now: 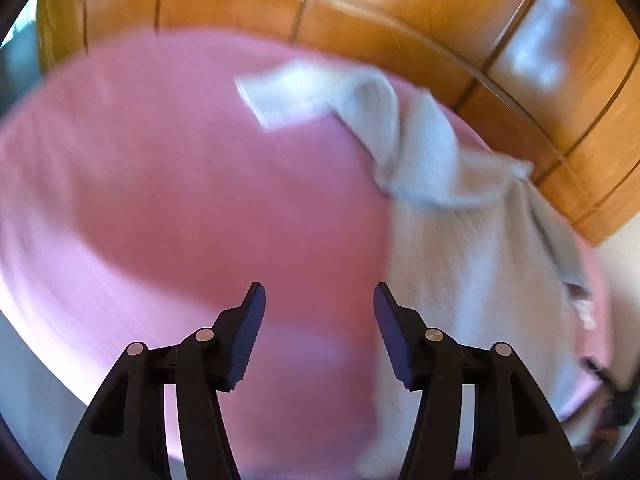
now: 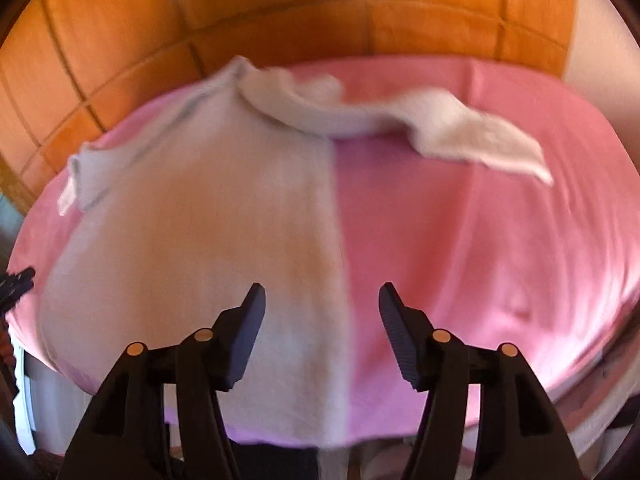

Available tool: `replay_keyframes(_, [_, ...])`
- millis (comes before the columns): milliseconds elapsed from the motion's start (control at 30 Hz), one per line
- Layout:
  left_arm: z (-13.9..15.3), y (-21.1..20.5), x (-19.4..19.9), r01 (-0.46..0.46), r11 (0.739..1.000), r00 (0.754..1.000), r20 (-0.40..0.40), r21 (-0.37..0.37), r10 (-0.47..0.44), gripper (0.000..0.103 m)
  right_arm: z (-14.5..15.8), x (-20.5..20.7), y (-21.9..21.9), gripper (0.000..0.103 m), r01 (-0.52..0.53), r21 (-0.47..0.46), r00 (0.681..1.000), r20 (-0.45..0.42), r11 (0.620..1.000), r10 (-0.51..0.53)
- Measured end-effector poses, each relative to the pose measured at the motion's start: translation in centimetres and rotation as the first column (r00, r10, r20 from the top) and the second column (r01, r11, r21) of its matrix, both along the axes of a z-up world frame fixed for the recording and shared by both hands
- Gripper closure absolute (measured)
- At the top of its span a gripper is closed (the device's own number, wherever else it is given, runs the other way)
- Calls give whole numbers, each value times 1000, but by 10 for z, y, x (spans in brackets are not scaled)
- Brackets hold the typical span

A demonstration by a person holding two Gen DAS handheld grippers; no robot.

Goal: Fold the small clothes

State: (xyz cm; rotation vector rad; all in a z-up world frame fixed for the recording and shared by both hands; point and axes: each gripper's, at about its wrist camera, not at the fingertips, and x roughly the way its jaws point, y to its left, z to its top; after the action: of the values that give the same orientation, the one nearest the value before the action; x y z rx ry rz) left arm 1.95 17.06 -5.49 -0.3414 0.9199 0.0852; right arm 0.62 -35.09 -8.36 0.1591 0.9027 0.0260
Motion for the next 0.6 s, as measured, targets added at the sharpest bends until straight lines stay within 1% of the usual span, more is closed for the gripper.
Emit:
replay_keyframes(67, [8,9,12,-30,990,999,36,136,25,47,3,16,22,39,-58,21,998,26,998,57])
replay_keyframes(100, [9,13,17,-37,983,999,45,178,29,47,1,25,35,38,-91,34,996,27,995,91])
replay_keyframes(167, [13,17,34,-48,952,997,69,302,28,47,-4,35,59,38,-138,53,990,22,989,137])
replay_keyframes(200, [14,20,46,-55,926,997,74,374,29,47,-6,41,70,38,-160,63,987,19,985,159])
replay_keyframes(233, [13,27,51,-60,915,997,75,399,33,47,-8,49,83,38,-187,76,982,15,979,187])
replay_keyframes(267, [14,36,56,-59,913,997,78,403,31,47,-11,56,96,38,-217,82,976,13,973,216])
replay_keyframes(300, [17,40,66,-44,919,996,88,392,10,47,-12,57,104,38,-232,80,973,11,969,232])
replay_keyframes(333, [18,40,73,-27,918,995,96,396,-11,47,-14,62,112,38,-249,79,968,6,965,249])
replay_keyframes(400, [15,34,92,5,891,995,89,454,-51,38,-18,66,126,38,-276,96,961,-8,956,278])
replay_keyframes(433, [10,32,108,22,877,994,81,481,-69,38,-18,72,132,38,-288,105,957,-14,952,291])
replay_keyframes(500, [-3,27,130,50,869,995,52,492,-87,38,-18,81,140,38,-301,124,952,-15,946,305])
replay_keyframes(533, [-12,26,144,67,860,995,29,505,-95,38,-18,86,142,38,-303,141,951,-12,942,308])
replay_keyframes(600, [-26,22,164,88,846,995,-6,526,-100,38,-15,92,142,42,-308,174,950,-4,935,314])
